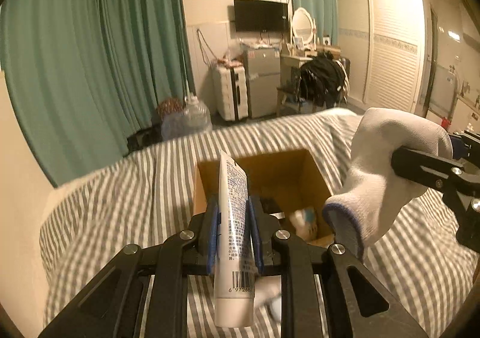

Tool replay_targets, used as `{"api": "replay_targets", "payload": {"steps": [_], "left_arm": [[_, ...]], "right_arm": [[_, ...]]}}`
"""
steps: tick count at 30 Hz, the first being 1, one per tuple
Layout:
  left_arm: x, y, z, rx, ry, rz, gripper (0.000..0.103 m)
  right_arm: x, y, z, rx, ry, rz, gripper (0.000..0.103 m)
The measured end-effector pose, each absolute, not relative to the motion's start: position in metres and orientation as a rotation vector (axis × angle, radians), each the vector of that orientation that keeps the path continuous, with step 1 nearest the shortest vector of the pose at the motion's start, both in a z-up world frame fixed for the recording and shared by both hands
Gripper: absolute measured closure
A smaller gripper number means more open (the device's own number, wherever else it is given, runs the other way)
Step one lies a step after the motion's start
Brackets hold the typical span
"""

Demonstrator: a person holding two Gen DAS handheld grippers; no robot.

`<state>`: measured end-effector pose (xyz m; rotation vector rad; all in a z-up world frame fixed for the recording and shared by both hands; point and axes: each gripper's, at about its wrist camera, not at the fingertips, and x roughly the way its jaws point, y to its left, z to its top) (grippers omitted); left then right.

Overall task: Organize objects
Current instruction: 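Carry the toothpaste tube and glove into the box and open both tools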

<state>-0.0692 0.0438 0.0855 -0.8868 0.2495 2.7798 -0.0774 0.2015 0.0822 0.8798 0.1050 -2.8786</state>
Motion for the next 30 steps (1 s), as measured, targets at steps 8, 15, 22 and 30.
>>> {"api": "replay_targets", "payload": {"steps": [8, 15, 22, 30], "left_arm": [[-0.142, 0.049, 0.087, -0.87, 0.246, 2.781, 0.084], [-0.196, 0.064, 0.054, -0.909, 0.324, 2.757, 0.084], [-0.227, 0.069, 0.004, -1.016, 0.335, 2.728, 0.084], [-0.235, 0.069, -0.03, -1.105, 0.318, 2.674, 0.086]], "right_arm": [[-0.147, 0.198, 0.091, 0.846, 0.127, -2.895, 0.051], [-0.214, 0.2, 0.078, 0.897, 0.175, -2.905, 0.051], [-0.258, 0.203, 0.018, 1.048, 0.125, -2.852, 0.052], [-0.272, 0.208, -0.035, 1.204, 0.115, -2.785, 0.051]]}}
